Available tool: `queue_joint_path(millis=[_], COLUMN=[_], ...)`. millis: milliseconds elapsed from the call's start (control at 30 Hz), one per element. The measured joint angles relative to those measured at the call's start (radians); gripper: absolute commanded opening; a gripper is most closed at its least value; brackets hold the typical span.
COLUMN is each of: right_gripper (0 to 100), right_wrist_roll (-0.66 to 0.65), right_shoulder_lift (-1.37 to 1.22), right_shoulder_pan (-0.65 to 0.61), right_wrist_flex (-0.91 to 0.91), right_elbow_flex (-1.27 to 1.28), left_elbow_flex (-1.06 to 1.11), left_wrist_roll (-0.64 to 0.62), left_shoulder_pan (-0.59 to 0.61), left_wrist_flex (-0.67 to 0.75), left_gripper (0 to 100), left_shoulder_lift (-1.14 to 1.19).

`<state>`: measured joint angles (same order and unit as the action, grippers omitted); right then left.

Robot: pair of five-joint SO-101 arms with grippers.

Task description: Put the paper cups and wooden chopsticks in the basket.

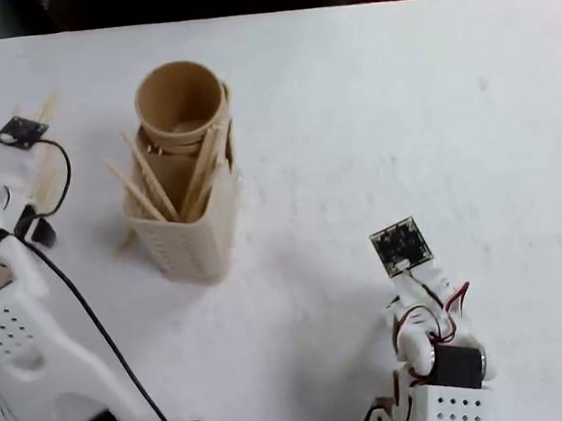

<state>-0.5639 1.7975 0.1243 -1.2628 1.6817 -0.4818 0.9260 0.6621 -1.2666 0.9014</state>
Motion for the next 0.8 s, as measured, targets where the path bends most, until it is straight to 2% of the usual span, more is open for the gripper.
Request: queue_joint_path(millis=[167, 433, 567, 800], right_gripper=[1.9, 1.9, 1.9, 1.9], right_wrist_roll=[0.0, 0.0, 0.0, 0.0], right_shoulder_lift=[0.0, 0.0, 0.0, 0.0], right_shoulder_pan=[0.0, 0.0, 0.0, 0.0], right_wrist_flex=[0.0, 0.0, 0.0, 0.0], right_elbow_flex=[0.0, 0.0, 0.0, 0.0], left_elbow_flex=[-0.018, -0.057, -0.063, -0.04], left_wrist_roll=[0.068, 0.201, 0.19, 0.078], left_shoulder_pan=[0.0, -0.003, -0.003, 0.0], left_wrist_flex=[-0.006, -0.132, -0.126, -0.014], left_gripper=[17, 17, 17, 15], left_shoulder_lift=[0.025, 0.028, 0.028, 0.029])
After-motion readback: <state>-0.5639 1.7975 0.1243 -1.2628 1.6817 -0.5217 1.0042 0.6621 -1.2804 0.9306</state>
